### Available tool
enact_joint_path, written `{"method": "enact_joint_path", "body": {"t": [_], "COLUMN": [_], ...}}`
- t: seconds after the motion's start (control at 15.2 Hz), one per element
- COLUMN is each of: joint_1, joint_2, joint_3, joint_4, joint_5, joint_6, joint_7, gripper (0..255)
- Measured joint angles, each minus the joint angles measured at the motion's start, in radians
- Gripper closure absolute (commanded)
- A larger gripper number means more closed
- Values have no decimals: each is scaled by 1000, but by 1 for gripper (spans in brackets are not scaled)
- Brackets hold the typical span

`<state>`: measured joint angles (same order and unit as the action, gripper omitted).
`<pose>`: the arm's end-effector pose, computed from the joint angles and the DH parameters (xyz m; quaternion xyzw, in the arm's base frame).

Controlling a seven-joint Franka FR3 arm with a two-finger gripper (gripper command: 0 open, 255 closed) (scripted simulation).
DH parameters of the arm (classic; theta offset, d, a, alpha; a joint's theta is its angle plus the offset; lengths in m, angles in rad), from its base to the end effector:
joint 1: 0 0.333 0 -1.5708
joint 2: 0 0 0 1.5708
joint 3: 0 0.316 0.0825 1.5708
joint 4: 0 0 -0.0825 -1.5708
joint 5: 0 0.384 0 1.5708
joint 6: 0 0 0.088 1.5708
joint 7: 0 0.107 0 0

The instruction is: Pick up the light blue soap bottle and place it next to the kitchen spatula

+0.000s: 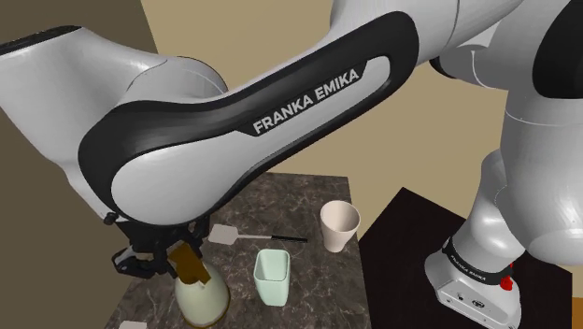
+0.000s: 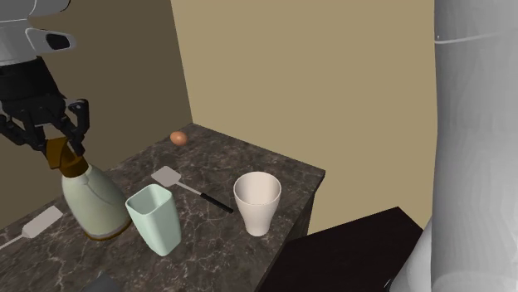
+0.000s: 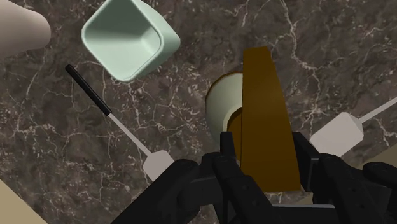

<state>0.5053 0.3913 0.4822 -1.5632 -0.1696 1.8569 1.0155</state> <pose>0.4052 0.5188 0.4353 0.9996 -0.0012 -0.0211 0.0170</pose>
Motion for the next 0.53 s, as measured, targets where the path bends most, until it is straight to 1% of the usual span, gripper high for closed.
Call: {"method": "enact_joint_path", "body": {"t": [0.26,0.33,0.53], "joint_1": [1,1,1], "joint_2": [2,2,2], "joint_3": [0,0,0], "joint_4": [0,0,0], "joint_5": [-1,-1,-1], "joint_6": [2,3,3], "joint_7": [1,1,1], "gripper": [255,0,0]}}
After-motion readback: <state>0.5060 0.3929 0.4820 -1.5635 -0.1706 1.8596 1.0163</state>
